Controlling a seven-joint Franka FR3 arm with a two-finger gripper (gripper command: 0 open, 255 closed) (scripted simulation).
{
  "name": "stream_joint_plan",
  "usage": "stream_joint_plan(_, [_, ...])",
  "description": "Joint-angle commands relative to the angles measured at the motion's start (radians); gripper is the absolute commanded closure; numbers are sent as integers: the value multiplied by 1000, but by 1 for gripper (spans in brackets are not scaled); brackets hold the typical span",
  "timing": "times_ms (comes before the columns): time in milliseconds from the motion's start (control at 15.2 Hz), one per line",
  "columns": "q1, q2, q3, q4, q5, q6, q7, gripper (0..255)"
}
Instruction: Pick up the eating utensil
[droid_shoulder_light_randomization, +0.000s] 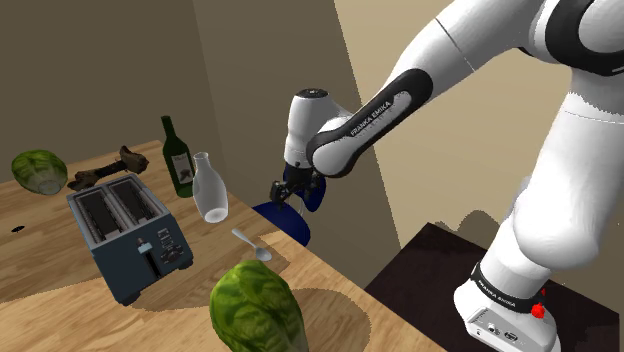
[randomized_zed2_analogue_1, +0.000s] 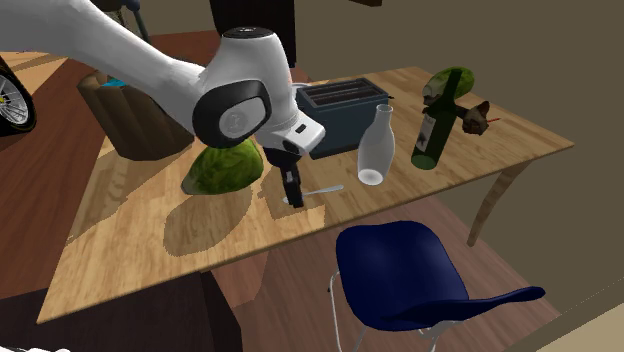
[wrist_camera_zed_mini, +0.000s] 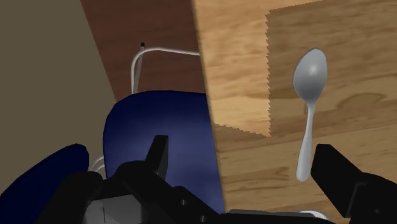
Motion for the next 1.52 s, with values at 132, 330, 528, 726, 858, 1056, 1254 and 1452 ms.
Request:
stream_joint_plan(132, [38,155,-5,106,-88,65,96,0])
stream_joint_plan(330, [80,266,-25,198,-144,97,155,0])
stream_joint_plan(528, [126,376,-48,302,-186,117,202,0])
stream_joint_plan(726, [170,485,-70,417,-213,127,236,0])
stream_joint_plan(858, [184,523,-79,450,-222,136,245,0])
stream_joint_plan(1056, [193,555,-91,456,-232,162,255,0])
stream_joint_plan(1254, [201,587,-103,464,-241,187,264,0])
stream_joint_plan(1452, [203,596,-105,468,-243,191,265,255])
